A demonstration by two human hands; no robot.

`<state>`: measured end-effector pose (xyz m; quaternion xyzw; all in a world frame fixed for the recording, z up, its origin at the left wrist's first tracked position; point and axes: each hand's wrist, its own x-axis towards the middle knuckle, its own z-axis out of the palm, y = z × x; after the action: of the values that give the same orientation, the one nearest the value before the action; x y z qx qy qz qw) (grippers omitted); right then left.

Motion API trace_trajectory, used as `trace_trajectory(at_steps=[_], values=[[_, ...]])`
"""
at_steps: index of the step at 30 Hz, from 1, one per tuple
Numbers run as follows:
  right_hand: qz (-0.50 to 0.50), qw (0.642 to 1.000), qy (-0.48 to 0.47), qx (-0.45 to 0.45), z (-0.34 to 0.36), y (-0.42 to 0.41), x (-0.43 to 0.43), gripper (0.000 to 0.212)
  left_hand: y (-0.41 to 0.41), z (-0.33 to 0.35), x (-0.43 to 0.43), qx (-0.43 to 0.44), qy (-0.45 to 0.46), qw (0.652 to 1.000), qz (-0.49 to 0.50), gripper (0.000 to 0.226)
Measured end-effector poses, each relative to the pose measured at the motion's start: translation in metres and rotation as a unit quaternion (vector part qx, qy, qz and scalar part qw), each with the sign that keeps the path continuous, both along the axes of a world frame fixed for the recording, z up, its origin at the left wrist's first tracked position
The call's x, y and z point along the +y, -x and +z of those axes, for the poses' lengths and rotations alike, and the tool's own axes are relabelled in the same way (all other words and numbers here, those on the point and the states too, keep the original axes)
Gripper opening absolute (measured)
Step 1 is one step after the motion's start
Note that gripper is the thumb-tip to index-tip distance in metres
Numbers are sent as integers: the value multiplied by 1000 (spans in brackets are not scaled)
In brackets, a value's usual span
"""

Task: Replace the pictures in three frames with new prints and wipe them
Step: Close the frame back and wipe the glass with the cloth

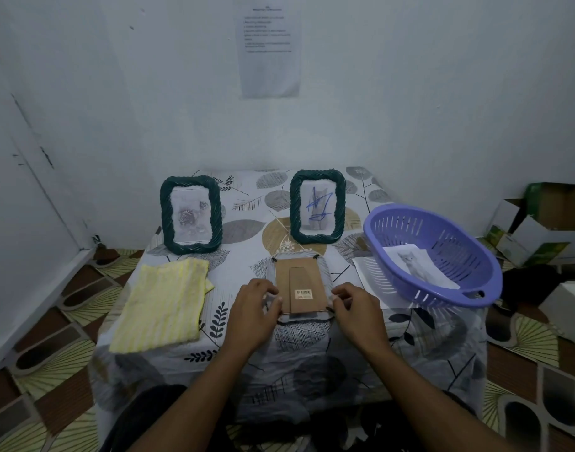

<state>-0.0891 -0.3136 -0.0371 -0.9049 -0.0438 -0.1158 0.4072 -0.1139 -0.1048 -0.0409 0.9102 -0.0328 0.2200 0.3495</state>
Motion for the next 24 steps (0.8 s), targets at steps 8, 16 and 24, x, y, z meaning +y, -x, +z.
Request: trace_trajectory(at_steps=[8,16,24], values=[[-25,998,2,54,11,-29,14,26,-32,16,-25,110,-106,988,13,38],[-16,970,-229,78,33,-35,22,26,-48,43,-51,236,-93,966,43,90],[28,948,-308,81,64,-43,30,16,-50,72,-31,175,356,917,-35,35]])
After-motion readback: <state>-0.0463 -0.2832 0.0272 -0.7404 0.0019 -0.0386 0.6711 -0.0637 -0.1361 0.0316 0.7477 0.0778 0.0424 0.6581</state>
